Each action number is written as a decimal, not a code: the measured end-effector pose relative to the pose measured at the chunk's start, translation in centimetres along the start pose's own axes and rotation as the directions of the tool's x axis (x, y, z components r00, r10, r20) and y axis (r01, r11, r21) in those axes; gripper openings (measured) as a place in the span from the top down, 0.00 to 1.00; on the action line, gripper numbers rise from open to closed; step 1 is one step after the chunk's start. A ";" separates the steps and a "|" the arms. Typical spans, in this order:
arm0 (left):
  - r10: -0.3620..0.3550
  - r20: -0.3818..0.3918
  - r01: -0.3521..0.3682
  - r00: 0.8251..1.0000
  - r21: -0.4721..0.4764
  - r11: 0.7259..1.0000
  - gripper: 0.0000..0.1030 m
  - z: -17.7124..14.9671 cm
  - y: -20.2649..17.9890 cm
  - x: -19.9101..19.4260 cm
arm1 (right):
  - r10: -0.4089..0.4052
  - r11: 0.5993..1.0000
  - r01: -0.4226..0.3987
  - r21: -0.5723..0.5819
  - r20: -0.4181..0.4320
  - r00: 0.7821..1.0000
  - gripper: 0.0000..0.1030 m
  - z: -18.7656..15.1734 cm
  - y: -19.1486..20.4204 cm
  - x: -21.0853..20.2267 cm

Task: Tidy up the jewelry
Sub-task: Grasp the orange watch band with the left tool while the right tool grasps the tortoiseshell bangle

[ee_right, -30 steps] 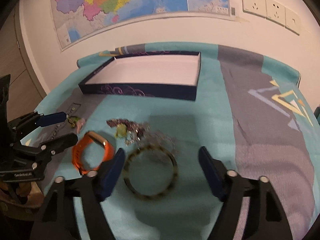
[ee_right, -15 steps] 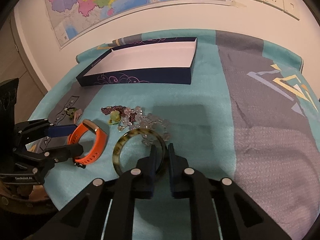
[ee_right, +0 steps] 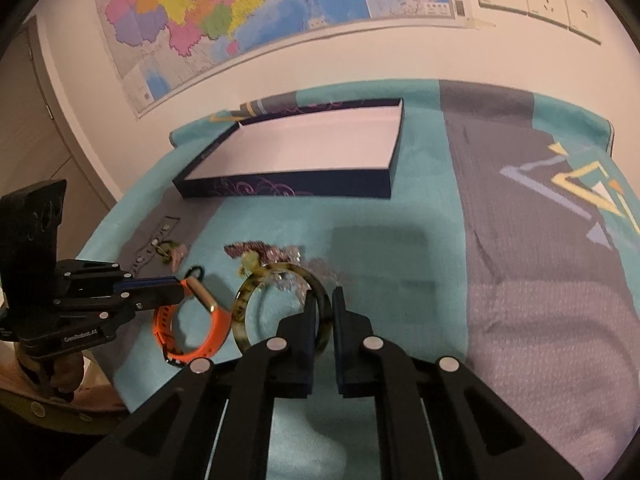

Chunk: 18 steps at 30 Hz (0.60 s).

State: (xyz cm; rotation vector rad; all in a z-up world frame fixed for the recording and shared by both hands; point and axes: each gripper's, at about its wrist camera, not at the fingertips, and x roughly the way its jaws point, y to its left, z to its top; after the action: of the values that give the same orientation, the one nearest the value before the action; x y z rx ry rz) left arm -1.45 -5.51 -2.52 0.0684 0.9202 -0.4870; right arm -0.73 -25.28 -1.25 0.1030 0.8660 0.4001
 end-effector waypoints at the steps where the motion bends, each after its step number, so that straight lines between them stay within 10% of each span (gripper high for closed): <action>1: -0.004 0.002 0.004 1.000 0.000 1.000 0.93 0.0 0.0 -0.1 | 0.003 1.000 -0.003 -0.002 0.002 1.000 0.94 0.2 0.0 -0.1; 18: -0.020 -0.063 0.023 0.998 0.051 0.998 0.86 -0.7 -0.4 1.4 | 0.017 1.000 -0.018 -0.025 -0.012 1.000 0.94 0.7 0.8 0.7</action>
State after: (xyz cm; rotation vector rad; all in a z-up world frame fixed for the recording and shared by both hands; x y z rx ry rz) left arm -1.46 -6.23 -3.92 0.1213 0.9704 -0.5311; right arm -0.02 -24.22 -1.12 0.0850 0.8717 0.4284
